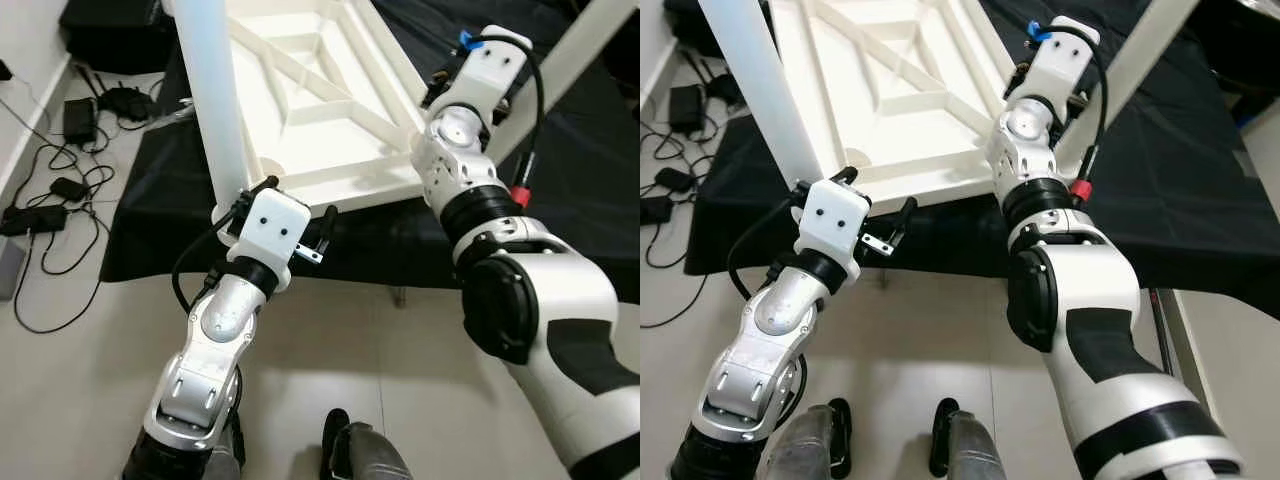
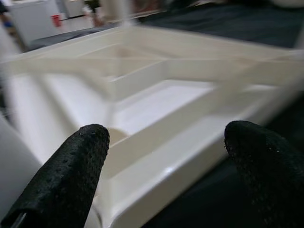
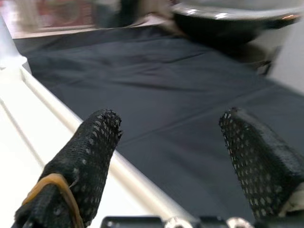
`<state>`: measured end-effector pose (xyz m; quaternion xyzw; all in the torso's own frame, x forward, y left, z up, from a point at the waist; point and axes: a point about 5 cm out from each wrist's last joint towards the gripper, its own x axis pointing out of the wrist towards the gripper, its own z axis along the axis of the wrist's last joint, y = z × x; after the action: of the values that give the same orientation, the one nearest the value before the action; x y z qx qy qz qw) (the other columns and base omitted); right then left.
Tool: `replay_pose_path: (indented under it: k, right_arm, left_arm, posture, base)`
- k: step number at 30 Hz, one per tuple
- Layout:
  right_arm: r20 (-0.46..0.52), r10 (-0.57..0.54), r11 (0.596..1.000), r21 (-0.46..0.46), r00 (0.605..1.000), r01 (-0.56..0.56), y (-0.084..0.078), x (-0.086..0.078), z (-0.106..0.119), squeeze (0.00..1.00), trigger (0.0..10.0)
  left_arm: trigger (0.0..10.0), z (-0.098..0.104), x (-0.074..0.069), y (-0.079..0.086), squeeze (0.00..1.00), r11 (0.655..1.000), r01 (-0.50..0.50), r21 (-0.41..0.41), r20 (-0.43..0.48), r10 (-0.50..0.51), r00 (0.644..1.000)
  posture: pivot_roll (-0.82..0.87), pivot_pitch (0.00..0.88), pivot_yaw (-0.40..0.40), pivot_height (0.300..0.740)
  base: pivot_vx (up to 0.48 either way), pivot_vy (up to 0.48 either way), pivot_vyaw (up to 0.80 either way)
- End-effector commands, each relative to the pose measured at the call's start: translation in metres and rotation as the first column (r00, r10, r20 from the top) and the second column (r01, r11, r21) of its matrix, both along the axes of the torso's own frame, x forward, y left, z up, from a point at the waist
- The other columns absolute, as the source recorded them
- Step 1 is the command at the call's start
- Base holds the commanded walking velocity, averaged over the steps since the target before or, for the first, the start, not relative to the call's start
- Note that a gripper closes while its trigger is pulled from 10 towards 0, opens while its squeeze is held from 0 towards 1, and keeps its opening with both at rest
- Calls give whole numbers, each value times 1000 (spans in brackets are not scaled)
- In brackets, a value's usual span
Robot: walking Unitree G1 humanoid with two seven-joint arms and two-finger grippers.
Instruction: Building children table
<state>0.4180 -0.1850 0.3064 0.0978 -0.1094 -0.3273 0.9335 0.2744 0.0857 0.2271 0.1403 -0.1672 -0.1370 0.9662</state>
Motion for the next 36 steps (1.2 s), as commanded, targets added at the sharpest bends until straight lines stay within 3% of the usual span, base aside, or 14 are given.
replay_pose_path:
  k: [1,11,13,14,15,17,19,20,21,22,23,25,29,36]
  right_arm:
    - [-17,-275,958,75,961,276,-62,-17,-13,0,10000]
    - [41,-296,955,26,954,296,-67,-29,-34,0,10000]
    - [66,-172,985,-1,983,172,-53,-26,-37,0,10000]
    - [134,185,983,-29,973,-183,-7,-18,-40,0,10000]
    - [134,185,983,-29,973,-183,-7,-18,-40,0,10000]
    - [209,572,816,-47,793,-576,49,-22,-39,0,10000]
    - [209,572,816,-47,793,-576,49,-22,-39,0,10000]
    - [245,680,722,-56,691,-690,68,-28,-36,0,10000]
    - [245,680,722,-56,691,-690,68,-28,-36,0,10000]
    - [275,774,613,-94,571,-785,87,-36,-31,0,10000]
    - [275,774,613,-94,571,-785,87,-36,-31,0,10000]
    - [295,848,500,-176,440,-848,104,-51,-20,0,10000]
    - [276,861,485,-198,426,-852,104,-57,-21,0,10000]
    - [-8,806,578,-204,592,-790,66,-94,-94,0,10000]
  left_arm:
    - [10000,-2,3,45,0,972,-235,12,5,235,972]
    - [10000,-3,6,54,0,975,-222,12,-3,222,975]
    - [10000,-4,7,53,0,977,-212,14,-3,212,977]
    - [10000,-4,9,49,0,983,-184,11,-4,184,983]
    - [10000,-4,9,49,0,983,-184,11,-4,184,983]
    - [10000,-4,10,40,0,989,-149,-2,-5,149,989]
    - [10000,-4,10,40,0,989,-149,-2,-5,149,989]
    - [10000,-4,9,36,0,991,-136,-7,-4,136,991]
    - [10000,-4,9,36,0,991,-136,-7,-4,136,991]
    - [10000,-4,8,32,0,992,-125,-16,-6,125,992]
    - [10000,-4,8,32,0,992,-125,-16,-6,125,992]
    - [10000,-7,3,22,0,996,-80,-46,-27,79,997]
    - [10000,-11,-1,15,0,997,-43,-64,-41,41,998]
    - [10000,-32,-18,-2,0,997,28,-77,-104,-36,994]
  posture:
    - [164,264,-139,740]
    - [139,257,-113,740]
    - [131,251,-103,740]
    - [126,245,-99,740]
    - [126,245,-99,740]
    - [127,238,-98,740]
    - [127,238,-98,740]
    - [128,237,-98,740]
    - [128,237,-98,740]
    - [131,235,-99,740]
    - [131,235,-99,740]
    - [129,226,-102,740]
    - [129,220,-102,740]
    - [105,179,-88,740]
  base:
    - [0,0,0]
    - [0,0,0]
    - [0,0,0]
    - [0,0,0]
    - [0,0,0]
    - [0,0,0]
    - [0,0,0]
    - [0,0,0]
    - [0,0,0]
    - [0,0,0]
    - [0,0,0]
    - [0,0,0]
    - [0,0,0]
    - [0,0,0]
